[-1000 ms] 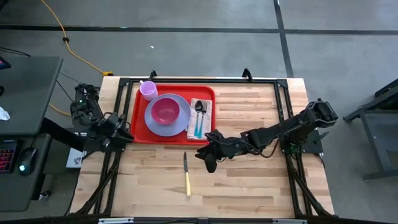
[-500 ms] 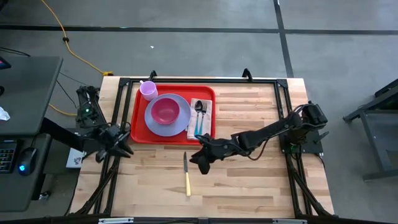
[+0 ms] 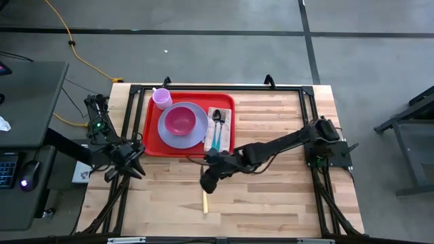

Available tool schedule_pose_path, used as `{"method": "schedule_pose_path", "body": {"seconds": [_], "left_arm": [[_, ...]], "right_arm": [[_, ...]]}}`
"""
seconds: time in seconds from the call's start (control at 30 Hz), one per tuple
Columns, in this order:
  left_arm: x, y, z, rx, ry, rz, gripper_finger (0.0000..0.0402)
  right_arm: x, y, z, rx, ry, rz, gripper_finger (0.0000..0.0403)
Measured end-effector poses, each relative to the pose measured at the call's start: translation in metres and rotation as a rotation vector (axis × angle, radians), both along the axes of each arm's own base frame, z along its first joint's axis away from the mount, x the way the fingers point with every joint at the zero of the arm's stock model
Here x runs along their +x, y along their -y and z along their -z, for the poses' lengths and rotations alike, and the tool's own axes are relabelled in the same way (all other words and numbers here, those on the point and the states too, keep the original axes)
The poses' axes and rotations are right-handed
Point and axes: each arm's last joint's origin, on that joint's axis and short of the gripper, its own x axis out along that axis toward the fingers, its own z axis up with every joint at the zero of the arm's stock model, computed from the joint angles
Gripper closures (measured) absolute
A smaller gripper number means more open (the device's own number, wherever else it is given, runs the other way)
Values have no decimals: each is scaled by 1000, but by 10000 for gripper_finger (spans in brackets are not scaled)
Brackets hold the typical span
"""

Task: Set up tray
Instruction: Put the yellow knife on top of the brown napkin on the left side of the blue fork on the red tray

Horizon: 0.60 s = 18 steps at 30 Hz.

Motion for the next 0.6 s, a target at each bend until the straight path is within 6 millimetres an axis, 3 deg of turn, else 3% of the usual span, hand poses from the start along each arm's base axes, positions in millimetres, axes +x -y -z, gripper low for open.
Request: {"method": "schedule_pose_path", "body": {"seconds": [0.27, 0.47, 0.6], "left_arm": [[-1, 1, 3, 56, 7, 60, 286], [-2, 1, 4, 58, -6, 93, 286], [-2, 2, 5, 61, -14, 116, 286]], "right_arm": [[27, -10, 21, 100, -121, 48, 284], [36, -15, 49, 212, -221, 70, 295], [38, -16, 54, 238, -228, 91, 303]]}}
